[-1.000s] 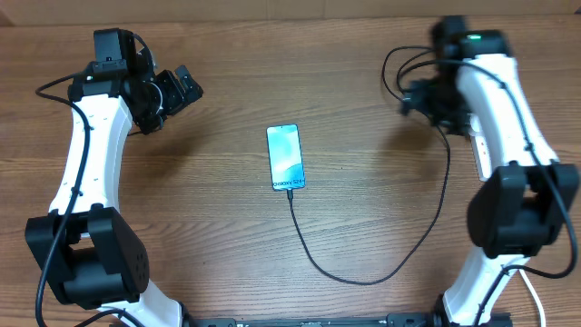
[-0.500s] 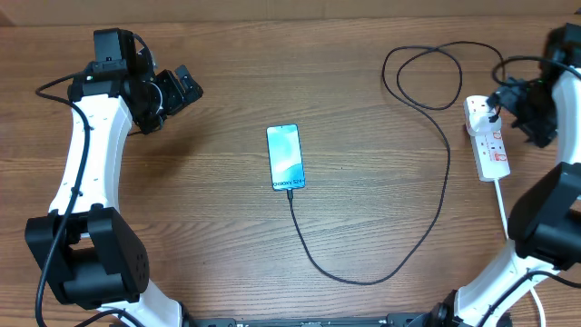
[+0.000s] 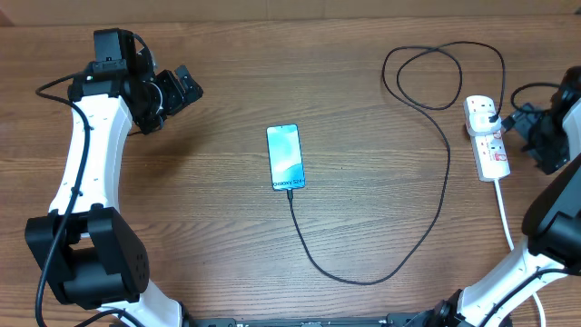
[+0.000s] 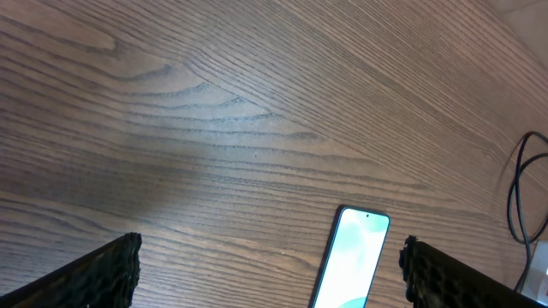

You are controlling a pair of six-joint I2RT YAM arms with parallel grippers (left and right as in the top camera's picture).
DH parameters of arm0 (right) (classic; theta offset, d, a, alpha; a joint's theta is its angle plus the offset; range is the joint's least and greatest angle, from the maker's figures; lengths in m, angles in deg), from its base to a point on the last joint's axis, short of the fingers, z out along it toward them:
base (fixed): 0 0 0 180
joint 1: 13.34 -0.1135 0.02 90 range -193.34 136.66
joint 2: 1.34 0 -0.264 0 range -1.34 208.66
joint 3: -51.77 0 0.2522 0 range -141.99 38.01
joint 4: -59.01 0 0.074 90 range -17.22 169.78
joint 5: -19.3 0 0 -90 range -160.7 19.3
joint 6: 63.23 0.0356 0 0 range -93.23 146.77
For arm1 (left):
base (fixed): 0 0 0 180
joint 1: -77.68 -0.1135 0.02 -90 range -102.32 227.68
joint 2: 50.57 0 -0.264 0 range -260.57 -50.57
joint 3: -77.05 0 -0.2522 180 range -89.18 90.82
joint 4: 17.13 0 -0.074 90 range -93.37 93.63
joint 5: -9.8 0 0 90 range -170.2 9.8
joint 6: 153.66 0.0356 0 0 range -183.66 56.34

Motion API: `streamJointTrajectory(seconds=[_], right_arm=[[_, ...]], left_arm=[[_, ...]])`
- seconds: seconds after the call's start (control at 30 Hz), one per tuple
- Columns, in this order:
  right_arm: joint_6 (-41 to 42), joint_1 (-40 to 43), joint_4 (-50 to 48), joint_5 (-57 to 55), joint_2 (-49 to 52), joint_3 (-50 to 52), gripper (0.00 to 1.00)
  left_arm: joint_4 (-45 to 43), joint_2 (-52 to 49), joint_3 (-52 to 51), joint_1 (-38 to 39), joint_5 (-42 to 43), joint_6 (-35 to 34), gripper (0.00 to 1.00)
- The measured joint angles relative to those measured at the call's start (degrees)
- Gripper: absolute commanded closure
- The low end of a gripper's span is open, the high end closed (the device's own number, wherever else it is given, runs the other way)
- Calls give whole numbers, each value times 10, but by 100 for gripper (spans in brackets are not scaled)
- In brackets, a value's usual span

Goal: Plug charger to phone and switch on socket

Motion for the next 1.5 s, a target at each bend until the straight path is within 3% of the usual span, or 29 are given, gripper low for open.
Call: streamJointTrajectory(seconds=[0.5, 1.5], right_arm=[[0, 3, -69, 22, 2, 50, 0], [9, 8, -53, 55, 2, 50, 0]], left_arm=[[0, 0, 0, 0, 0, 0, 1], [0, 0, 0, 0, 0, 0, 0]])
